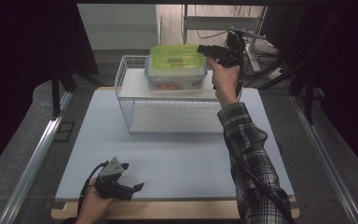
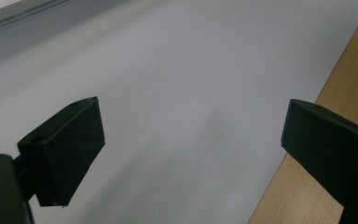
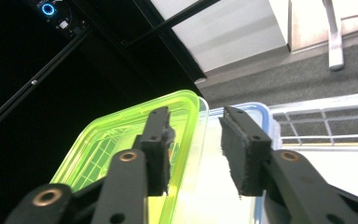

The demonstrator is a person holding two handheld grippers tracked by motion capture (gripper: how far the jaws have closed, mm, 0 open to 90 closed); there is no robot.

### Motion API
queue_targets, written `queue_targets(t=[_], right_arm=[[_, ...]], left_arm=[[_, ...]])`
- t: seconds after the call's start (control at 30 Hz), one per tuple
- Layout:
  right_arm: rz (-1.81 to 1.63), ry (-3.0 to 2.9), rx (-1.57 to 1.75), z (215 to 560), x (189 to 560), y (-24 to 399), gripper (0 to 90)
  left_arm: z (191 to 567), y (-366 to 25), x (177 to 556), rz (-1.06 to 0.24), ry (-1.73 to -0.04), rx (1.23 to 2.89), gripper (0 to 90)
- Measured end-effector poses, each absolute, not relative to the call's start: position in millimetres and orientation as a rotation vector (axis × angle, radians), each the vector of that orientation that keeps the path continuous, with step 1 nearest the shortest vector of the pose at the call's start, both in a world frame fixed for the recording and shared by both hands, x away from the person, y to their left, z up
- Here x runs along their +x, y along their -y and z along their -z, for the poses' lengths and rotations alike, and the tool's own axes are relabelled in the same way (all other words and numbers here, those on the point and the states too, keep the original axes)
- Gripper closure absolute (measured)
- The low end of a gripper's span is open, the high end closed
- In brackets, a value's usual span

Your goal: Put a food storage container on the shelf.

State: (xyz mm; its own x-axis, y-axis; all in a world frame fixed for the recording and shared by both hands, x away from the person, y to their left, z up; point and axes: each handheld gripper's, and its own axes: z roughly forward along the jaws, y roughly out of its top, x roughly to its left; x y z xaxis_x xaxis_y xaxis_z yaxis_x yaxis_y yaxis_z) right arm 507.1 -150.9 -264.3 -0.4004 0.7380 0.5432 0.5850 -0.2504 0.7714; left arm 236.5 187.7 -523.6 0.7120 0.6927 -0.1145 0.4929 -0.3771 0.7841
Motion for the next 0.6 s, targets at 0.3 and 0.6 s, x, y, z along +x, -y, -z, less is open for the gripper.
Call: queue_targets(t=[0.3, 0.6], right_arm=[[-1.724, -1.867, 1.498, 256, 475, 167, 75.2], [-1.715, -2.050, 1.330, 288, 432, 147, 88.9]], left_arm=[[523, -187, 236, -0.300, -0.901, 2.058, 6.0], [524, -185, 236, -0.303, -0.900, 2.064, 6.0]])
